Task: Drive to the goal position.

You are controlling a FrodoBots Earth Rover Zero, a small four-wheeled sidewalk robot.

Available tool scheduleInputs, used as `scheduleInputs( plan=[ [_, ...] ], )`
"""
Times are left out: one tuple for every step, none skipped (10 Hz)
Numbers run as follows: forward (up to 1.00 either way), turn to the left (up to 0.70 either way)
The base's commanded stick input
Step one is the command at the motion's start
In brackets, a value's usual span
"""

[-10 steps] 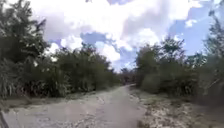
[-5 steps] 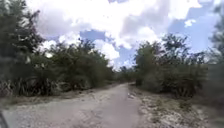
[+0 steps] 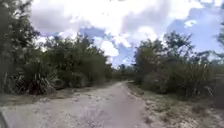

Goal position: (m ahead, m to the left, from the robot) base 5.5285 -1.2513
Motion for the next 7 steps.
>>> scheduleInputs(
  plan=[
    [0.70, 0.00],
    [0.70, 0.00],
    [0.70, 0.00],
    [0.70, 0.00],
    [0.70, 0.00],
    [0.70, 0.00],
    [0.70, 0.00]
  ],
)
